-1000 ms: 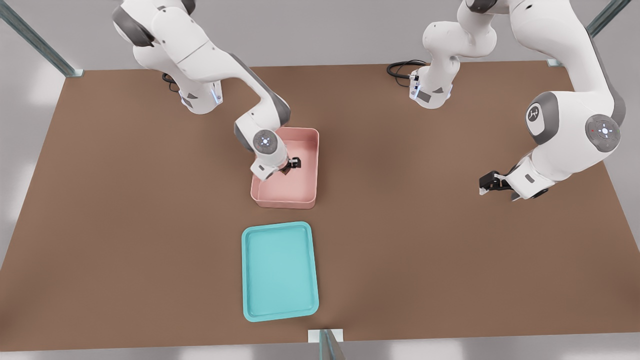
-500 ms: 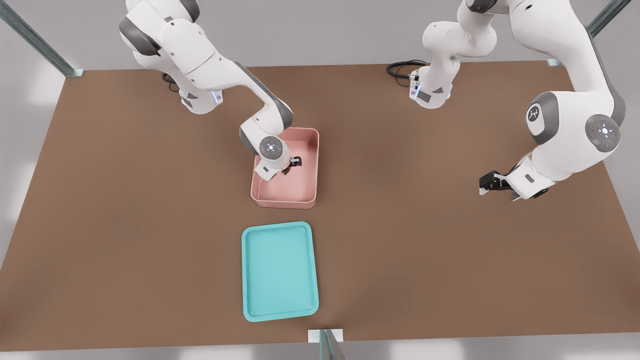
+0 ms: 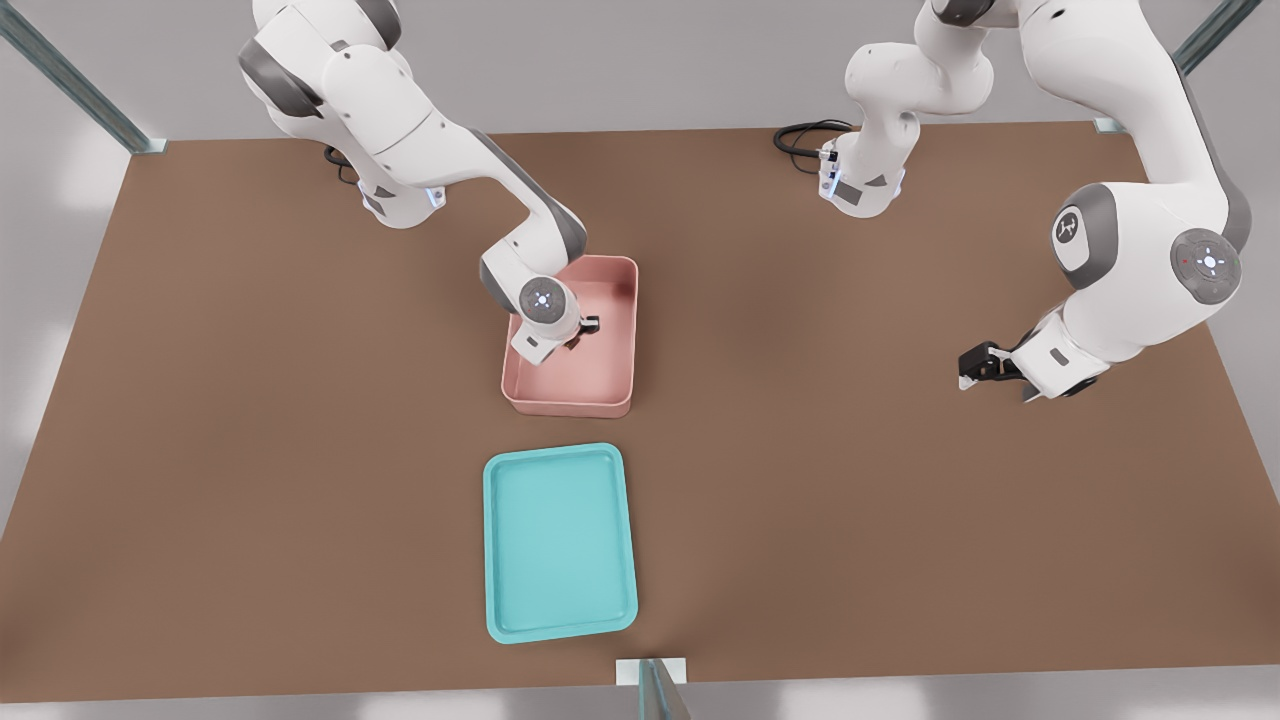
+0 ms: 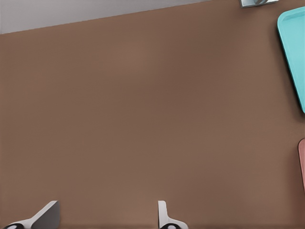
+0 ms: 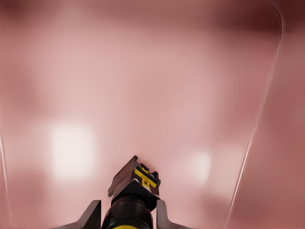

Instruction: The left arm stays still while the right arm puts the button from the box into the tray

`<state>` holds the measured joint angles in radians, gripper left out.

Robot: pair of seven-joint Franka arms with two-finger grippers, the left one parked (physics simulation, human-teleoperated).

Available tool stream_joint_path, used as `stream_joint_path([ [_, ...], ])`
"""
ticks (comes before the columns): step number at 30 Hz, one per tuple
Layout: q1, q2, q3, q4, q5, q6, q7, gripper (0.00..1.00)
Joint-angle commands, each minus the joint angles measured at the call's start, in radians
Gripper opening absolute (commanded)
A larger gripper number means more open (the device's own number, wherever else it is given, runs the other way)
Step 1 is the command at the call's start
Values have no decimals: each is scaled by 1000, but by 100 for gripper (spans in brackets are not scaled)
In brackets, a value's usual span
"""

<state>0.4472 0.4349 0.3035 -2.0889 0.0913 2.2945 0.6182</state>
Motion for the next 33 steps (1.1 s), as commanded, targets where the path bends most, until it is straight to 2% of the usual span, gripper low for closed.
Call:
stream_joint_path([
  [1, 1, -1, 0, 1, 1, 0, -29, 52],
  [6, 1, -5, -1, 6, 1, -10, -28, 42],
  [14, -5, -102, -6, 115, 2, -173, -25, 41],
  [18, -39, -93, -6, 273, 1, -303, -26, 41],
  [20, -62, -55, -6, 368, 1, -355, -44, 41],
  [21, -82, 1, -6, 481, 1, -458, -66, 41],
  [25, -134, 156, -7, 770, 31, -650, -146, 41],
  [29, -134, 277, -18, 946, 22, -650, -209, 40],
  [33, -134, 415, -38, 1075, -53, -603, -322, 40],
])
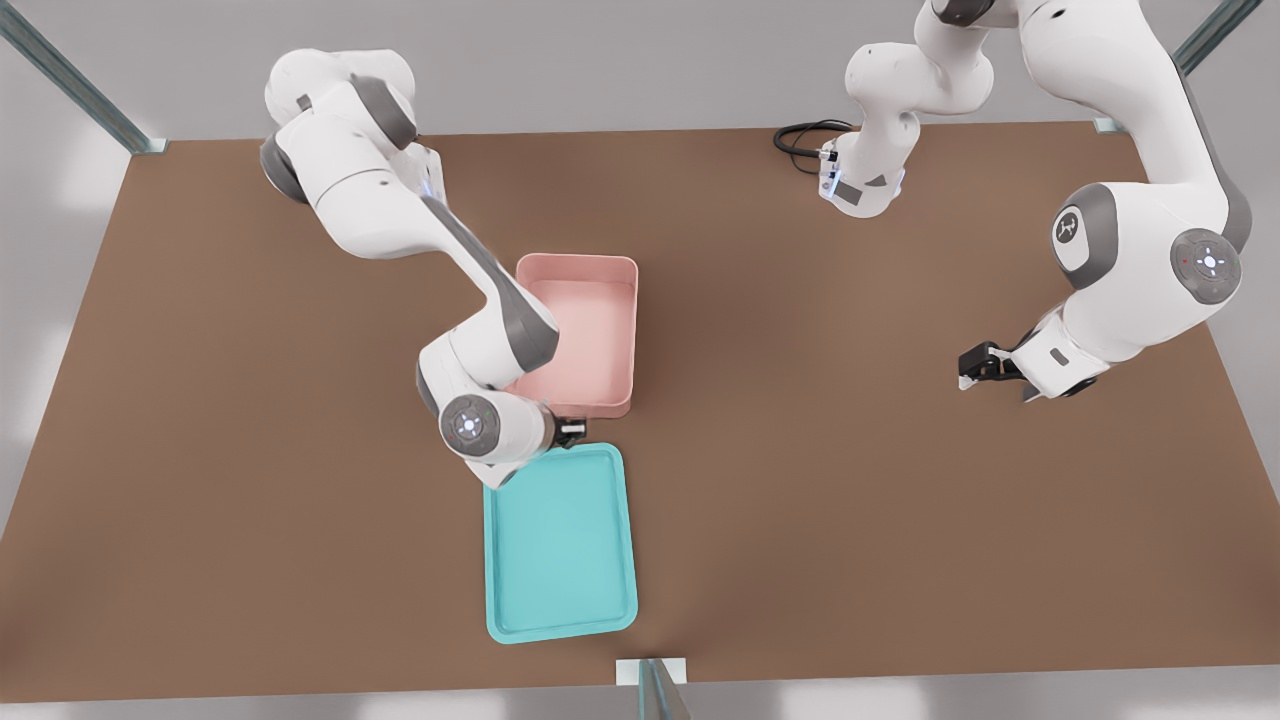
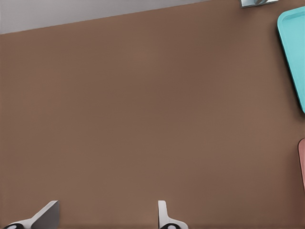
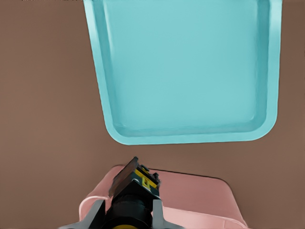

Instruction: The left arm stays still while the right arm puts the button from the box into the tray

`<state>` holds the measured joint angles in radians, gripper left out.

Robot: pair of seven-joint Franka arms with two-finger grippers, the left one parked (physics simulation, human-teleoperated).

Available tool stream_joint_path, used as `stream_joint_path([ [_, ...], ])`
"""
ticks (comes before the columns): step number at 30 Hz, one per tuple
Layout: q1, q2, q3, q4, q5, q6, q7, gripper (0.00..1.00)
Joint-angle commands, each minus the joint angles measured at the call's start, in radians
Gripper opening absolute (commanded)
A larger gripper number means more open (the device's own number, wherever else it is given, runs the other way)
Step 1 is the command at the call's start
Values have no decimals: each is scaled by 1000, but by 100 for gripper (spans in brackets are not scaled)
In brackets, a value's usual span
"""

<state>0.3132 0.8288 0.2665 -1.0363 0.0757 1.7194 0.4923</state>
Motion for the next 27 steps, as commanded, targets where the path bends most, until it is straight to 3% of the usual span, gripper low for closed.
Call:
stream_joint_path([
  [1, 0, 47, -13, 53, -45, -9, -230, 40],
  [7, 3, 95, -93, 54, -82, 213, -474, 39],
  [10, 13, 130, -93, 81, -131, 341, -535, 37],
  [13, 20, 153, -96, 114, -131, 436, -540, 42],
  [14, 24, 159, -98, 116, -131, 456, -544, 62],
  [15, 26, 159, -98, 116, -129, 454, -541, 100],
  [18, 26, 158, -95, 116, -129, 451, -531, 100],
  [20, 23, 81, -87, 108, -119, 274, -499, 100],
  [22, -19, -49, -98, 107, -122, -128, -468, 100],
  [24, -49, -171, -92, 108, -128, -319, -379, 100],
  [25, -49, -230, -135, 108, -197, -418, -195, 100],
  [26, -86, -293, -181, 107, -217, -441, -198, 100],
  [27, -183, -309, -170, 105, -209, -449, -274, 100],
])
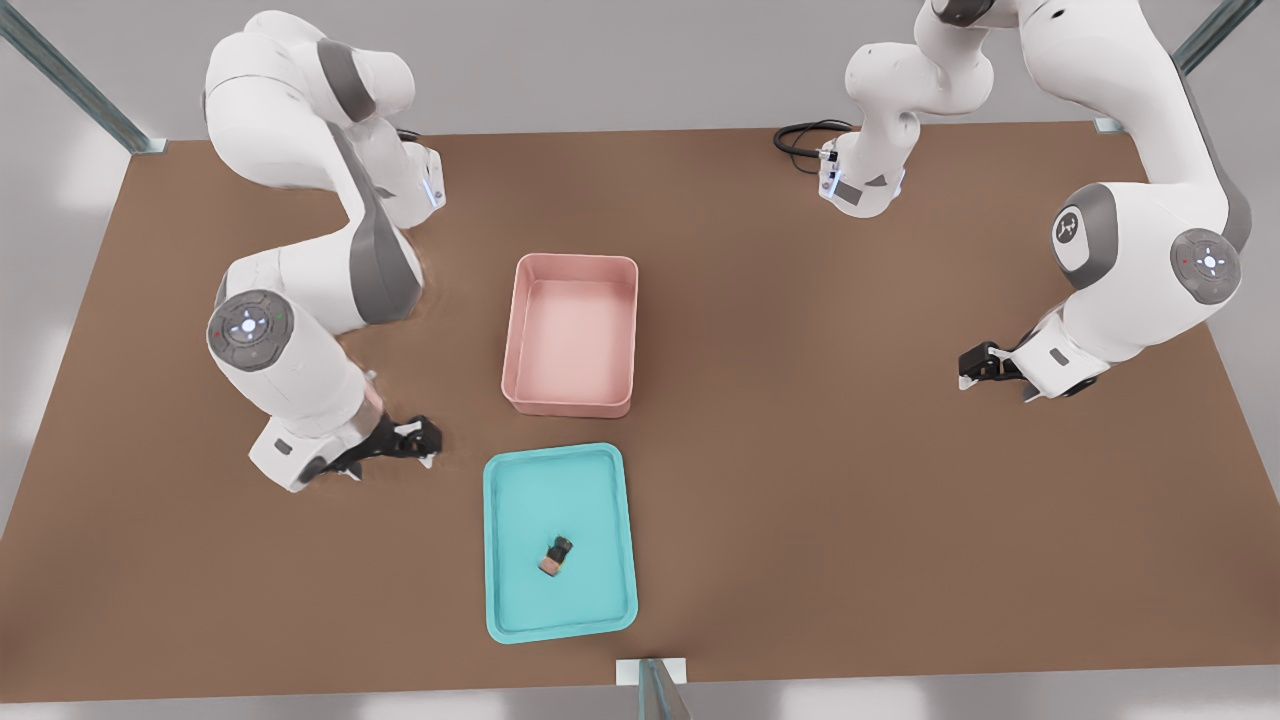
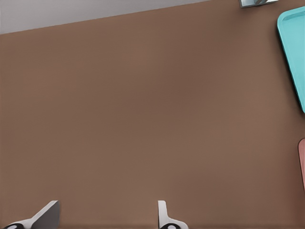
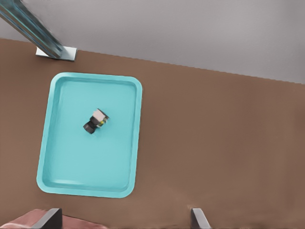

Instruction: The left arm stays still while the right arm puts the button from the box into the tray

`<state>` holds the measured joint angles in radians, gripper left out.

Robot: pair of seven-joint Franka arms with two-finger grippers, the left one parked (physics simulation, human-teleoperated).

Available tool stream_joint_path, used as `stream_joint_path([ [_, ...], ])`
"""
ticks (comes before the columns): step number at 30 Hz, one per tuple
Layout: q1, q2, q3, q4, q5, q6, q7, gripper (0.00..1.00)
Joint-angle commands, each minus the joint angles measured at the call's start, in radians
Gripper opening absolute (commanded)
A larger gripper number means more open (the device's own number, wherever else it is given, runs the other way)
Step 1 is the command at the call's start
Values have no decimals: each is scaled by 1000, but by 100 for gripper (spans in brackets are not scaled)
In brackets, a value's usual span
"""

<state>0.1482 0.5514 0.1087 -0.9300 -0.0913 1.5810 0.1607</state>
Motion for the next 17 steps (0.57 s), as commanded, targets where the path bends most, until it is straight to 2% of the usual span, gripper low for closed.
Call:
stream_joint_path([
  [1, -191, -33, 0, -1, 70, -381, -68, 100],
  [2, -259, -64, -9, -30, 18, -385, -231, 100],
  [3, -289, -165, -6, -209, 25, -280, -253, 100],
  [4, -288, -402, -3, -622, 30, -38, -244, 100],
  [5, -286, -432, -3, -675, 57, -13, -234, 100],
  [7, -251, -413, 2, -659, 58, -16, -170, 100],
  [17, -226, -384, 2, -638, 58, -50, -165, 100],
])
